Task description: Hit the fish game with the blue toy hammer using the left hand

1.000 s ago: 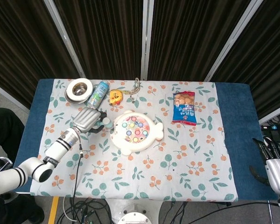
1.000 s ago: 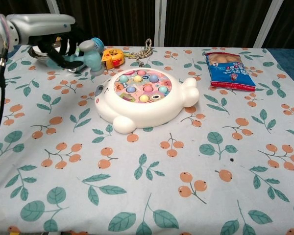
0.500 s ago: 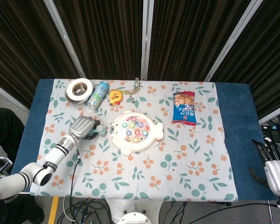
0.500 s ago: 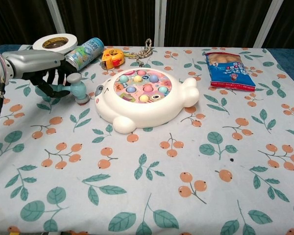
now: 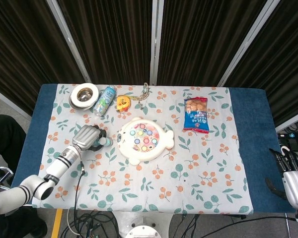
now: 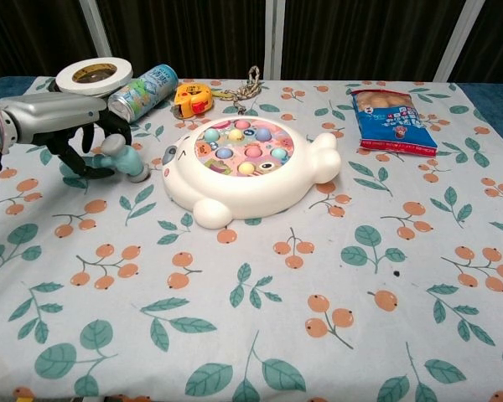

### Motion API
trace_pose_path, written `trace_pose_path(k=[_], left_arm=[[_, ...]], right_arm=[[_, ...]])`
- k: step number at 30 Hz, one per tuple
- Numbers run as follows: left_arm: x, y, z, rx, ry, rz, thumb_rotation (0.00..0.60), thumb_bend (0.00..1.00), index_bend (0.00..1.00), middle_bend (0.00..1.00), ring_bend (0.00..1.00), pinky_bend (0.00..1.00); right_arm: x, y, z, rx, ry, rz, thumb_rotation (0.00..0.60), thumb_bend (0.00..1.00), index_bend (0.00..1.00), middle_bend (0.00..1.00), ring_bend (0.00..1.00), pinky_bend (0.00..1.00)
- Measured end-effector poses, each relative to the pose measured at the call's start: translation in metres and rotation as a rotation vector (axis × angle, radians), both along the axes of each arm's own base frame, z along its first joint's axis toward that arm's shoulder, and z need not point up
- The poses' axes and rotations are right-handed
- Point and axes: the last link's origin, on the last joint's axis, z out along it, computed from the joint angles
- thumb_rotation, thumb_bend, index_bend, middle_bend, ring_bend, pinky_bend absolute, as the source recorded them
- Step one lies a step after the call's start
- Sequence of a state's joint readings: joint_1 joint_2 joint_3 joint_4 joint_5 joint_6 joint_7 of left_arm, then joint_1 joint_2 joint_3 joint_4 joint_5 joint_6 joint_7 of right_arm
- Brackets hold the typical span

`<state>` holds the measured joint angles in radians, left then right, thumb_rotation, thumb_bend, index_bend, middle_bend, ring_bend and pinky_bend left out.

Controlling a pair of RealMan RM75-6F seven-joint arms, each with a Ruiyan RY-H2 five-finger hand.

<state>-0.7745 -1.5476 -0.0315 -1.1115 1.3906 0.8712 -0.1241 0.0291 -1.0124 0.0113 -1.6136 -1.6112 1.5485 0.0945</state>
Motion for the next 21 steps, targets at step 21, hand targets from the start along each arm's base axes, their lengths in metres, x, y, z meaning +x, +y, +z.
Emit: trace_pose_path(k=[21], left_arm=[[0.001, -0.005, 0.010, 0.006, -0.042, 0.003, 0.600, 0.26, 0.23, 0.33, 0.20, 0.37]], right_arm=[[0.001, -0.001, 0.000, 0.002, 0.002, -0.001, 0.600, 0.23, 0.00, 0.16, 0.00, 0.00]])
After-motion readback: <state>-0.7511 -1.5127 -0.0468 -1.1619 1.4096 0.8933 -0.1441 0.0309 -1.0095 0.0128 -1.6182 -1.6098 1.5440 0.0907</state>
